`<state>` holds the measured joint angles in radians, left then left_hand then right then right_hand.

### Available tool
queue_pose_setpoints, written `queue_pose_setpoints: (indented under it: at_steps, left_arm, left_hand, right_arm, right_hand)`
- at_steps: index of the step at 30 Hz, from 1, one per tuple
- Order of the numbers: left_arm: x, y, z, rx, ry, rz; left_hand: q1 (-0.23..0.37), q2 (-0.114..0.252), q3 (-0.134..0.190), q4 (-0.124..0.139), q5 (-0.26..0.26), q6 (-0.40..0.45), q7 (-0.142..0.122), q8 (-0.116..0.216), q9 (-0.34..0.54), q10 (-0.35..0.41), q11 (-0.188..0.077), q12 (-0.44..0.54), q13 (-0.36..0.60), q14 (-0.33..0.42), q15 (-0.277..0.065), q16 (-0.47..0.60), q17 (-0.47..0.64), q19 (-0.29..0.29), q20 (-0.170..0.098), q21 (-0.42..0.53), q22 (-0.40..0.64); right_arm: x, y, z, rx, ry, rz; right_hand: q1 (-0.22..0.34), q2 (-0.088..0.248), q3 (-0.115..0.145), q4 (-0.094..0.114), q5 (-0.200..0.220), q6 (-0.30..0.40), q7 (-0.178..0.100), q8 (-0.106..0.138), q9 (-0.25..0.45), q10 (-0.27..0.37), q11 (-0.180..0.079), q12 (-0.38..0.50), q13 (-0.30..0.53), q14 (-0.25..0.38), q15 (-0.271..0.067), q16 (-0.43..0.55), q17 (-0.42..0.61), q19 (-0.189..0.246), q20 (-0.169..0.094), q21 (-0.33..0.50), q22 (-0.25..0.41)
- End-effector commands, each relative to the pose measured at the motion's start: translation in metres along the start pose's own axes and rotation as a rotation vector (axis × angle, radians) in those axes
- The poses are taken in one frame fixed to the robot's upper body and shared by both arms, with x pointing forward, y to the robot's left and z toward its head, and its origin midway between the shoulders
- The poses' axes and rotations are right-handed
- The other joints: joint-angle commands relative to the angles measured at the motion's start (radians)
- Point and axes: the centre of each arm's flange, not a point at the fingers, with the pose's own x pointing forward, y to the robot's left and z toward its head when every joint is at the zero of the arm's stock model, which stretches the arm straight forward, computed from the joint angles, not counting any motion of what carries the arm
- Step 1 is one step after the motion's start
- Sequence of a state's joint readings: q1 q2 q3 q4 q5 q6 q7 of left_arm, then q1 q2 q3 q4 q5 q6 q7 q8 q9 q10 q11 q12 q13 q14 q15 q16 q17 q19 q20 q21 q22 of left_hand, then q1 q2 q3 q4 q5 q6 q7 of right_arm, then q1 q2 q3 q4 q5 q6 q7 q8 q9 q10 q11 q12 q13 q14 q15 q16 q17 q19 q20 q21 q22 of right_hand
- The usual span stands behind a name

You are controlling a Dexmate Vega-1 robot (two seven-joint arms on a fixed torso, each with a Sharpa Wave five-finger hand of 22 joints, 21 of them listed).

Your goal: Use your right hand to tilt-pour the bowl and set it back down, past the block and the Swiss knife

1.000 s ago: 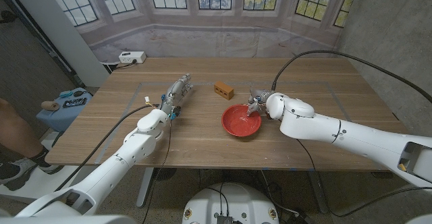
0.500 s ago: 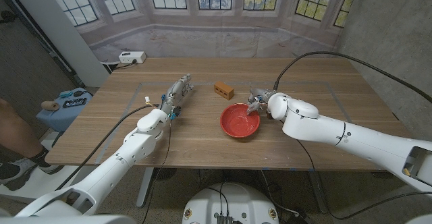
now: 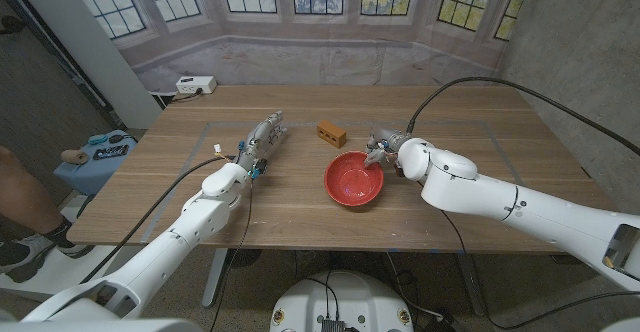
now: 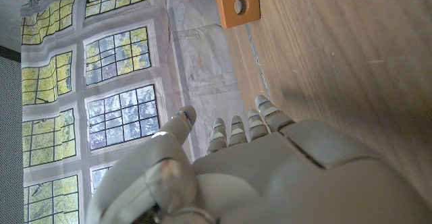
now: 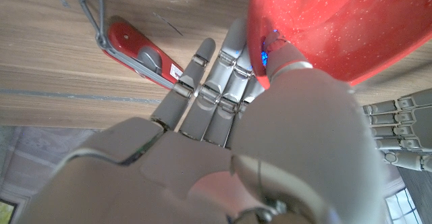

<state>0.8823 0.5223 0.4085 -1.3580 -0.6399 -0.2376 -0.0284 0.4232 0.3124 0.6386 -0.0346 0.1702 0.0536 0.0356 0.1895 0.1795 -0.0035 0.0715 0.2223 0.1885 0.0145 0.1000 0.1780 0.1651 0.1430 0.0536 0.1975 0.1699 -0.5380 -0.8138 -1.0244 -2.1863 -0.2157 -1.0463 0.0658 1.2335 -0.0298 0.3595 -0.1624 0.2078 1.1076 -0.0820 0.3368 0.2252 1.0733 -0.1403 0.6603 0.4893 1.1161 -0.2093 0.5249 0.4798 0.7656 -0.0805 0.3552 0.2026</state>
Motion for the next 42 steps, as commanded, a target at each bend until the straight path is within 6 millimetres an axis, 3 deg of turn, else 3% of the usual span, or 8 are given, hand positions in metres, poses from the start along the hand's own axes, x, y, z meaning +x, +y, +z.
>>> queue_pose_setpoints:
  at_steps: [1, 42]
  left_arm:
    - [-0.001, 0.001, 0.000, 0.002, 0.001, -0.005]
    - [-0.001, 0.010, 0.005, 0.012, -0.005, -0.012]
  left_hand:
    - [-0.134, -0.150, 0.004, -0.003, 0.007, 0.007, -0.002, 0.003, 0.001, 0.011, 0.002, 0.003, 0.002, 0.008, 0.000, 0.005, 0.004, 0.008, 0.001, 0.004, 0.005]
    - [-0.127, -0.151, 0.006, -0.015, 0.008, 0.009, -0.002, 0.000, 0.001, 0.014, 0.004, -0.002, 0.002, 0.010, -0.001, 0.001, 0.003, 0.010, 0.001, 0.002, 0.005]
  right_arm:
    - [-0.009, -0.005, 0.003, 0.012, -0.021, -0.047]
    - [-0.023, -0.019, 0.016, -0.038, -0.039, -0.314]
  right_hand:
    - [0.012, 0.007, -0.002, 0.006, 0.010, 0.009, -0.001, 0.006, 0.001, 0.027, -0.016, 0.003, 0.003, 0.010, -0.030, -0.004, 0.004, 0.002, -0.081, 0.009, 0.002]
    - [0.016, 0.012, -0.011, 0.008, 0.017, 0.008, -0.003, 0.000, 0.000, 0.025, -0.016, -0.004, 0.009, 0.021, -0.030, -0.030, 0.028, -0.002, -0.085, 0.028, 0.004]
